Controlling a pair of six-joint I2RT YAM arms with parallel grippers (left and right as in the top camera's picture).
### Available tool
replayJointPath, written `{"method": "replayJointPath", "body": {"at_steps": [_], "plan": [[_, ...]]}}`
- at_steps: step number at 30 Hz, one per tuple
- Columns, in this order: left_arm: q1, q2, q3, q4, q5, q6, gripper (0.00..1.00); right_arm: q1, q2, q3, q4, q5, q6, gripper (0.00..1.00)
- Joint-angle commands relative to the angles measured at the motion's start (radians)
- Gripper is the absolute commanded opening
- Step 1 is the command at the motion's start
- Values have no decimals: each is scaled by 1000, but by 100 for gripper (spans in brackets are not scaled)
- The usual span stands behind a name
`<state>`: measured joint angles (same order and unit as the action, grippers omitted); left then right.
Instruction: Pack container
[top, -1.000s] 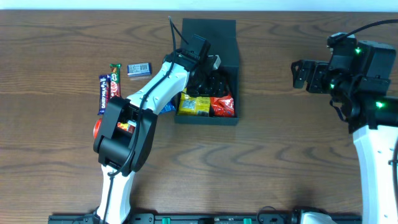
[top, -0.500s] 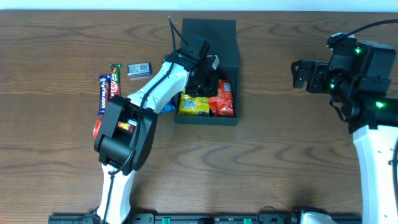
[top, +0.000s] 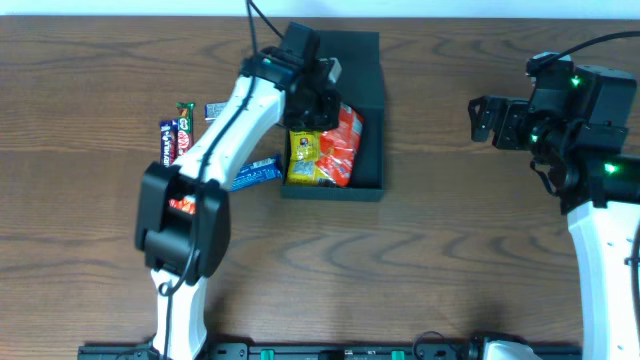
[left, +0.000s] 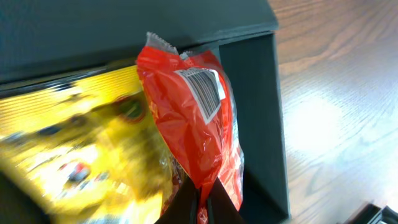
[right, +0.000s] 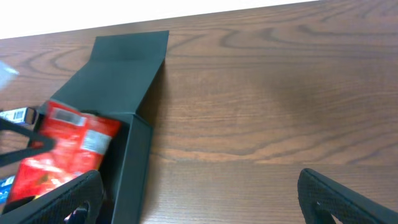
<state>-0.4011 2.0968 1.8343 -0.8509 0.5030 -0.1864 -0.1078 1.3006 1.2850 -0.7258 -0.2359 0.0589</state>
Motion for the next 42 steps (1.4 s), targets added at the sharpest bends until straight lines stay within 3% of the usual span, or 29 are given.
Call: {"method": "replayJointPath", "body": {"at_steps": [1,6,13,19,26,29,35,38,42], "plan": [[20,-82,32,-63,-85,62,6,-5,-2,3,1,-8,-12,99],[42,-74,29,-132,-91,71,6,-5,-2,3,7,-8,-12,99],[42,-71,-31,-91,-111,69,6,-5,-2,3,8,-9,-11,99],[42,-70,-130,0,-111,-25,6,-5,-2,3,7,-39,-11,99],[43,-70,-195,6,-174,-81,6,-5,-2,3,3,-46,-11,99],[43,-70,-196,-5,-199,-80,19,-5,-2,3,2,-46,-11,99],[59,-70,-195,-5,-204,-79,19,-5,-2,3,-5,-46,-11,99],[74,-70,-195,-5,-203,-79,26,-5,-2,3,-8,-46,-11,99],[89,-82,-185,-10,-192,-79,27,-5,-2,3,-8,-46,-11,99]]}}
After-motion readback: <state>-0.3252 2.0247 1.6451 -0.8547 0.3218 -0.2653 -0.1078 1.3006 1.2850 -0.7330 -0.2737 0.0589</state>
